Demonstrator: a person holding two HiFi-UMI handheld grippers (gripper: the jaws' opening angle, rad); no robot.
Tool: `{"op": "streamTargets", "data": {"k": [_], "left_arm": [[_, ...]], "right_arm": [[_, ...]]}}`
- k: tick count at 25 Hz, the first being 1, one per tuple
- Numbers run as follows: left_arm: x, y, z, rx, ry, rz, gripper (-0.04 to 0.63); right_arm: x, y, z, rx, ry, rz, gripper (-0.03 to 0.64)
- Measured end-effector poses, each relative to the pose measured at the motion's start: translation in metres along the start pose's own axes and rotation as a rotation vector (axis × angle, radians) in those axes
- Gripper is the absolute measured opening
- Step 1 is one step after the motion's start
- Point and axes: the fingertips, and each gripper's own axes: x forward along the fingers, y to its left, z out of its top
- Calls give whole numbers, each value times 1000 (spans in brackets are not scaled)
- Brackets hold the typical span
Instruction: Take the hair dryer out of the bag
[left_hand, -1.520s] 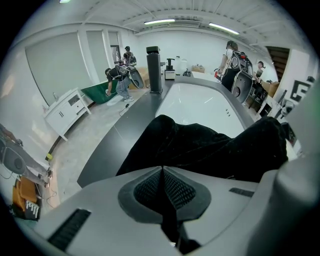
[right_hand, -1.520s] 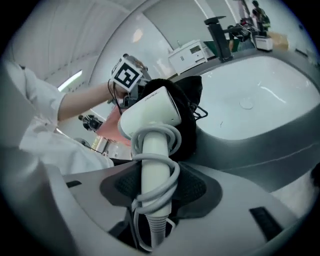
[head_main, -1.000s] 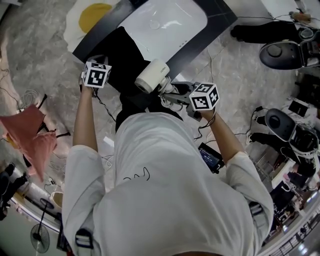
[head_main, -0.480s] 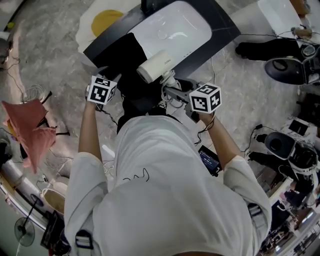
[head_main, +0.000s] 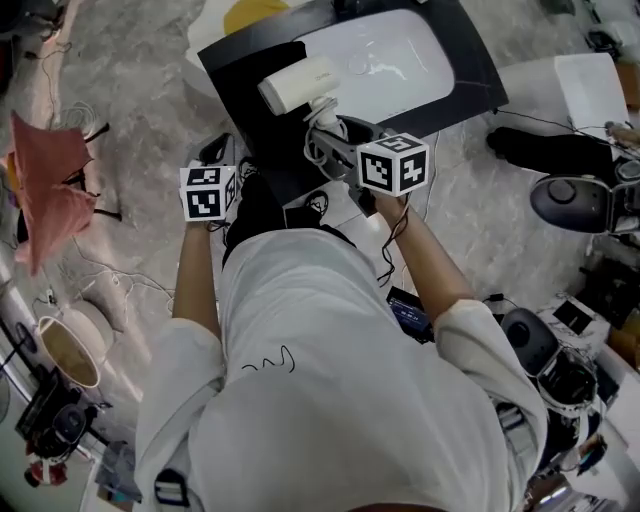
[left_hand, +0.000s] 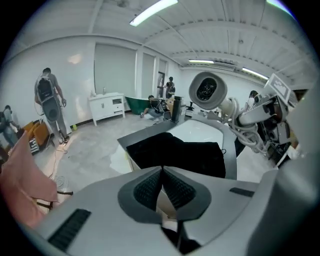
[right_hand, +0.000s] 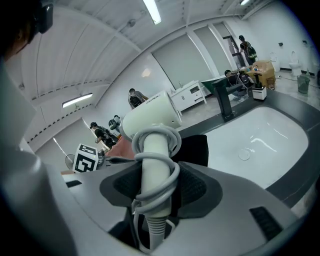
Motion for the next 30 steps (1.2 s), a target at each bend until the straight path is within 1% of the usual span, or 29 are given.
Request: {"op": "streamTargets", "data": {"k": [1,3,6,8,11,15,19,22,26,30], "left_arm": [[-6,1,-3,-22,-15,14,23],[-13,4,-9,-63,-35,17,21],[-17,11,-11,-116,-53,-16,21],[-19,15,-13,-131,-54,-34,21],[-18,23,-13,-146,-62,-57,21],[-12,37,-6,-220,-78,-110,21],[-3,50,-1,-204,-68,-156,21],[2,62,-4,-194,-51,-195,21],[7,68,-7,-175,-28,-245,21],[13,65,-8,-129,-3,-298,21]], "right_arm": [[6,5,2,-16,11,7,210],[18,14,4,-35,36,16,210],[40,21,12,-32,69,8,210],[56,23,18,-11,91,-4,210],[78,17,28,19,121,-62,210],[111,1,22,32,204,-156,210],[136,-16,4,21,285,-259,210],[151,-25,-13,49,319,-321,210],[163,-30,-34,87,345,-371,210],[169,-31,-44,72,357,-405,213]]}}
